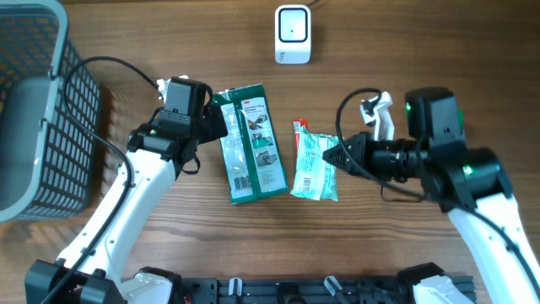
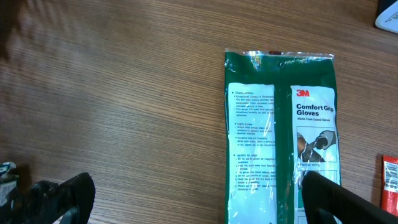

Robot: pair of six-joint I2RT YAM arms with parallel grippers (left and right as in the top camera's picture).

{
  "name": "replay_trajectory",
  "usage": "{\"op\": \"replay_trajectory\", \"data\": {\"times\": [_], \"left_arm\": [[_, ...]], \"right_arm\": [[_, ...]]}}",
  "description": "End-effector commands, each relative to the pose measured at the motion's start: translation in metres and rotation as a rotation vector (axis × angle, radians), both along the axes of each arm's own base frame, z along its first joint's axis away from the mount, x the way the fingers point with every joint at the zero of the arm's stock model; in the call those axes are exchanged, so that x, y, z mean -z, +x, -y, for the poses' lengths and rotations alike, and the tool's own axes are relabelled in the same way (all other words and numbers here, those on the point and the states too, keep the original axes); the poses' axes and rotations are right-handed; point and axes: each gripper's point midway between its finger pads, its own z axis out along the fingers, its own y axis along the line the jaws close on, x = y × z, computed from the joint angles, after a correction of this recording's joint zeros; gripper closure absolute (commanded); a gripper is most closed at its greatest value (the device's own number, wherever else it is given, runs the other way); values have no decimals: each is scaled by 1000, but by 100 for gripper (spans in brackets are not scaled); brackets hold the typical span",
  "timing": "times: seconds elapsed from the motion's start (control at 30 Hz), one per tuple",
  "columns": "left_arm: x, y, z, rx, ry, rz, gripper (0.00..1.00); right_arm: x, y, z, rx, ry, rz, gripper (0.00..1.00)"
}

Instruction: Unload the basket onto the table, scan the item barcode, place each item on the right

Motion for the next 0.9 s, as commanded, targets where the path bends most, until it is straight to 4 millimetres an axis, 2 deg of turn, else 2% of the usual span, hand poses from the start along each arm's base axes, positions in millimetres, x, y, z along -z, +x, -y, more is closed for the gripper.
{"op": "replay_trajectory", "data": {"times": [0.0,0.33,0.47,0.57,0.63,0.77,0.87], "left_arm": [[-3,3,-4,-5,17,12,0],[-3,3,-4,-5,17,12,0],[-3,3,-4,-5,17,12,0],[-3,3,-4,-5,17,12,0],[-3,3,-4,-5,17,12,0],[-3,3,-4,-5,17,12,0],[-3,3,-4,-5,17,12,0]], "right_arm": [[-3,7,6,77,-26,6,96],[-1,8,6,80,-29,-2,96],[4,16,14,118,-86,26,96],[9,32,22,140,-152,97,96],[2,49,21,130,-168,162,96],[-25,81,16,67,-236,229,96],[-53,117,15,27,-325,262,96]]}}
